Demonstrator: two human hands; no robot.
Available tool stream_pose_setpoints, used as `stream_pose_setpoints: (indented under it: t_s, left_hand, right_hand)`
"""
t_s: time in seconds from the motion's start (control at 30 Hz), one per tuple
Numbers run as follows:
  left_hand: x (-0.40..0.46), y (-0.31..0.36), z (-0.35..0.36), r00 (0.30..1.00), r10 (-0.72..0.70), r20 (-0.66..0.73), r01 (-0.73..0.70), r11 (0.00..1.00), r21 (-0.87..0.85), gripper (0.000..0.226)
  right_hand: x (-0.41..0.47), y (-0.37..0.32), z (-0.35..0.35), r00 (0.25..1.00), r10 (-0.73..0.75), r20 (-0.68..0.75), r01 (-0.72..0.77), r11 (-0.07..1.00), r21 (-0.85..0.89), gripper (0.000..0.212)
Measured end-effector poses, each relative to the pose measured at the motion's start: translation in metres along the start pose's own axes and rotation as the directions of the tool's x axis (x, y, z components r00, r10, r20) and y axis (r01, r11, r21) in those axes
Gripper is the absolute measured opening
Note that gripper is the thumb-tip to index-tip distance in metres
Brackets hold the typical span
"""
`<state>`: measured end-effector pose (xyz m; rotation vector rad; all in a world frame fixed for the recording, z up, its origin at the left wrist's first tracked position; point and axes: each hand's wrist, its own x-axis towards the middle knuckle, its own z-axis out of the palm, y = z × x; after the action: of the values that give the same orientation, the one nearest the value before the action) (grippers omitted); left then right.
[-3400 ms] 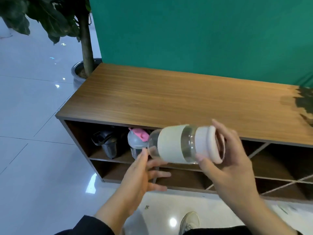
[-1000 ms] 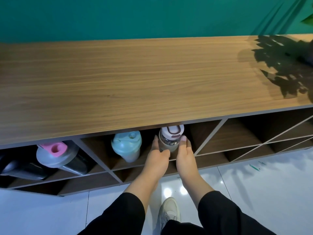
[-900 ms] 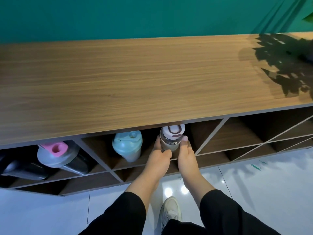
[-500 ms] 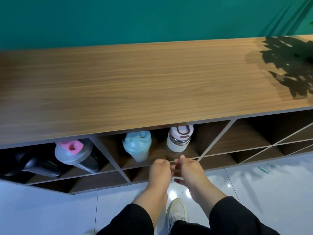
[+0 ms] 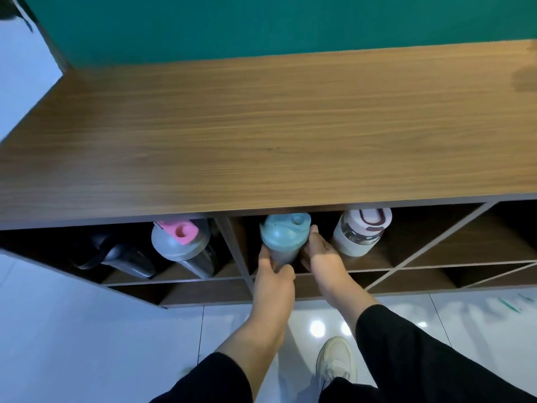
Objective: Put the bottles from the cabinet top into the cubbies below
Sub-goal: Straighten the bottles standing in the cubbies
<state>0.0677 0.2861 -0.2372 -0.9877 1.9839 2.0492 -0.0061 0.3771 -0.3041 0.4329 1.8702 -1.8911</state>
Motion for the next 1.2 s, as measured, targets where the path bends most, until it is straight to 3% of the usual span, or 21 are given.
stream_pose_setpoints:
  t_s: [0.17, 0.27, 0.4, 0.5, 0.77, 0.83, 0.93, 0.97, 1.03, 1.13, 1.2]
  left_hand:
    - [0.029, 0.010, -0.011, 1.000, 0.001, 0.016, -0.002, 0.998, 0.064, 0.067]
    - [0.034, 0.010, -0.014, 1.000, -0.019, -0.010, 0.019, 1.000, 0.001, 0.070]
    - [0.027, 0.001, -0.010, 0.999, 0.027, -0.037, -0.029, 0.999, -0.033, 0.069]
    - [0.031, -0.006, -0.008, 0.995, 0.084, 0.045, -0.086, 0.995, 0.044, 0.073]
    - [0.044, -0.008, -0.010, 0.997, 0.018, 0.076, -0.024, 0.997, 0.072, 0.074]
    - [0.041, -0.009, -0.009, 0.998, -0.014, 0.064, 0.011, 0.998, 0.057, 0.076]
    - [0.026, -0.017, -0.016, 0.995, -0.097, 0.001, 0.096, 0.991, 0.088, 0.057]
    - [0.021, -0.026, -0.021, 0.991, -0.133, -0.011, 0.134, 0.987, 0.094, 0.046]
    - [0.010, -0.042, -0.035, 0.974, -0.225, -0.037, 0.227, 0.973, 0.038, 0.028]
    - [0.002, -0.055, -0.070, 0.943, -0.300, -0.143, 0.290, 0.953, -0.089, 0.026]
    - [0.002, -0.051, -0.096, 0.920, -0.275, -0.280, 0.240, 0.959, -0.154, 0.030]
  right_hand:
    - [-0.019, -0.002, -0.002, 0.998, -0.041, -0.037, 0.039, 0.999, -0.037, 0.037]
    - [-0.023, -0.007, -0.007, 0.994, -0.101, -0.051, 0.098, 0.993, -0.059, 0.019]
    - [-0.020, -0.008, -0.010, 0.991, -0.129, -0.019, 0.128, 0.990, -0.061, 0.042]
    - [-0.018, -0.001, -0.006, 0.988, -0.152, 0.042, 0.155, 0.983, -0.101, 0.045]
    - [-0.017, 0.006, -0.013, 0.987, -0.139, 0.084, 0.151, 0.974, -0.170, 0.048]
    - [-0.018, 0.010, -0.014, 0.989, -0.150, 0.012, 0.148, 0.957, -0.251, 0.044]
    - [-0.031, 0.006, -0.011, 0.987, -0.089, -0.133, 0.041, 0.943, -0.331, 0.020]
    - [-0.037, 0.005, -0.011, 0.993, -0.024, -0.115, -0.017, 0.939, -0.344, 0.021]
    - [-0.056, -0.004, -0.007, 0.990, 0.127, 0.058, -0.088, 0.890, -0.447, 0.031]
    - [-0.084, -0.007, 0.019, 0.893, 0.266, 0.363, 0.062, 0.726, -0.685, 0.029]
    - [-0.093, 0.003, 0.046, 0.870, 0.230, 0.436, 0.191, 0.659, -0.728, 0.019]
